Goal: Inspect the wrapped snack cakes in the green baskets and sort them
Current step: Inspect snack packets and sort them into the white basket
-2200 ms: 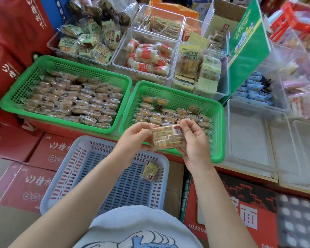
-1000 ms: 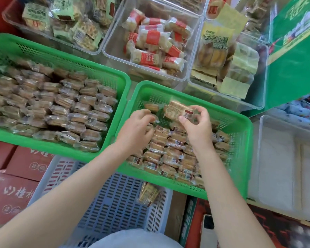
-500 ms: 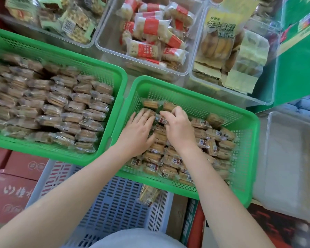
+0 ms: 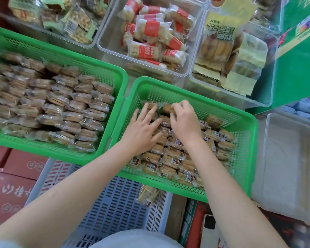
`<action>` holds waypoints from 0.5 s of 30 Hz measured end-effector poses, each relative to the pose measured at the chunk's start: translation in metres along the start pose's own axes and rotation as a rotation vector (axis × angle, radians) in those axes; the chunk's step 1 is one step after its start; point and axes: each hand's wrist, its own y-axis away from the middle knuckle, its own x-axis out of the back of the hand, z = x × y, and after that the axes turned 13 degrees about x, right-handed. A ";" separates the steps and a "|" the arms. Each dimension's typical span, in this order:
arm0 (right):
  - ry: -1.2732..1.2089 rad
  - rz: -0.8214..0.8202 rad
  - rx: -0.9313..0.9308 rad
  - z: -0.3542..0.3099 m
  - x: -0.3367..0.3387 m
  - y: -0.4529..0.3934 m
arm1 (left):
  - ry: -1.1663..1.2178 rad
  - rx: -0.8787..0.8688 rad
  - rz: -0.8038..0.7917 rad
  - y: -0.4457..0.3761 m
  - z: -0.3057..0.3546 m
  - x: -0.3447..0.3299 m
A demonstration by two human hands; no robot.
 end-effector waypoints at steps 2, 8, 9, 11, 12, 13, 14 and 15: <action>-0.020 -0.045 -0.104 0.001 0.003 -0.007 | -0.015 0.007 -0.023 -0.001 0.000 0.000; 0.076 -0.243 -0.268 -0.007 -0.005 -0.024 | -0.055 0.023 -0.049 0.002 0.001 0.001; 0.096 -0.245 -0.274 -0.008 -0.006 -0.026 | -0.054 0.026 -0.054 0.002 0.002 0.002; 0.091 -0.245 -0.284 -0.009 -0.005 -0.028 | -0.053 0.029 -0.066 0.001 0.002 0.003; 0.065 -0.239 -0.288 -0.008 -0.003 -0.028 | -0.054 0.031 -0.070 0.001 0.002 0.004; 0.029 -0.232 -0.293 -0.006 -0.001 -0.027 | -0.058 0.029 -0.074 0.001 0.002 0.003; -0.010 -0.222 -0.297 -0.004 0.003 -0.027 | -0.063 0.029 -0.077 0.000 0.002 0.004; -0.053 -0.209 -0.307 -0.001 0.006 -0.025 | -0.067 0.028 -0.075 0.000 0.001 0.004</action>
